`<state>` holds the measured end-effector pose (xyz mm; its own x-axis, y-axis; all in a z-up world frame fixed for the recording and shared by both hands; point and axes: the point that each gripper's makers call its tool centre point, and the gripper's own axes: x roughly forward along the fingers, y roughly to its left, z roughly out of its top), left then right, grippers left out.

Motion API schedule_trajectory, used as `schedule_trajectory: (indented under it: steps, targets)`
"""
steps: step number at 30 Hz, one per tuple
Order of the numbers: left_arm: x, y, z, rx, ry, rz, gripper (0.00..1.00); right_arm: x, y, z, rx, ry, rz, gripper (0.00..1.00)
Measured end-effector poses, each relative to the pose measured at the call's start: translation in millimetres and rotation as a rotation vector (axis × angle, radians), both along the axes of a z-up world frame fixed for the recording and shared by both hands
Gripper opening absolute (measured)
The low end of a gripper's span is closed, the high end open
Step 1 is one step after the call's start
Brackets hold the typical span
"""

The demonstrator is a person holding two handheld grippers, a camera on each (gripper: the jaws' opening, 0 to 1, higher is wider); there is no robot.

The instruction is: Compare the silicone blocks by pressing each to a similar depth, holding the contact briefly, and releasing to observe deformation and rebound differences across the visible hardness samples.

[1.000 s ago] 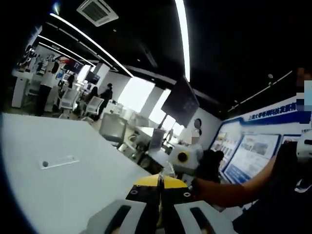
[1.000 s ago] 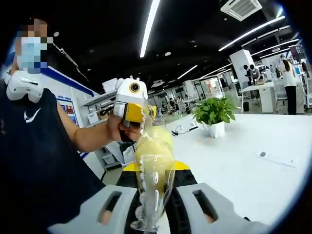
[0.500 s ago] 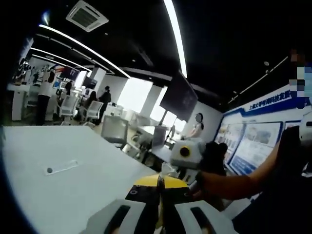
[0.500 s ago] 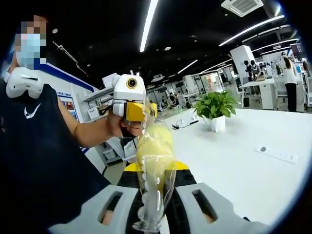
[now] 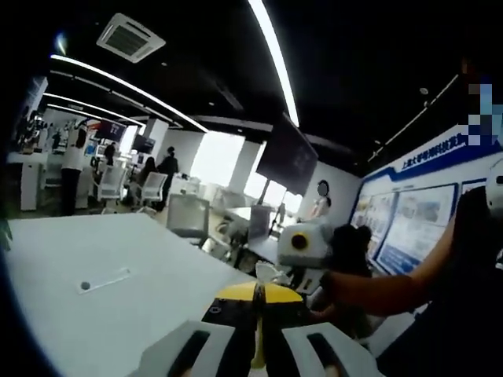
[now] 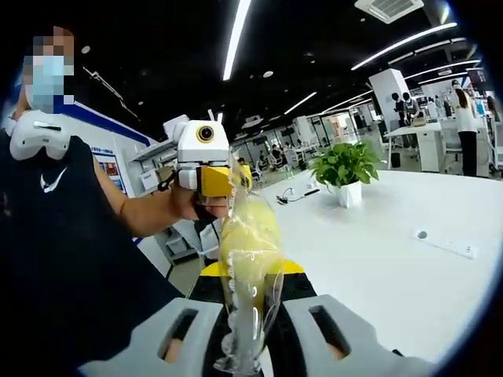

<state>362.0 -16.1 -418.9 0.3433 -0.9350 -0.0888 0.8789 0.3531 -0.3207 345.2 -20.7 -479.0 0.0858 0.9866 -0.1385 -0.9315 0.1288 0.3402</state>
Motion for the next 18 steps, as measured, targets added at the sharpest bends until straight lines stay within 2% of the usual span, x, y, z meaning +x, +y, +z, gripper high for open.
schedule_trajectory:
  steps: [2,8,11,18]
  targets:
    - [0.4,0.2,-1.4,0.005,0.008,-0.001,0.00,-0.4,0.2,-1.3,-0.002,0.005,0.004,0.04]
    - [1.0,-0.5,-10.7,0.051,-0.016,0.008,0.00,-0.7,-0.4,-9.6,-0.029,0.011,-0.001,0.03]
    - [-0.4,-2.3,-11.6,0.068,-0.055,0.012,0.00,-1.1,-1.6,-11.1,-0.034,0.013,-0.001,0.03]
    - [2.3,-4.0,-9.5,0.057,-0.010,0.037,0.00,2.0,-5.5,-9.4,-0.020,0.025,-0.003,0.05]
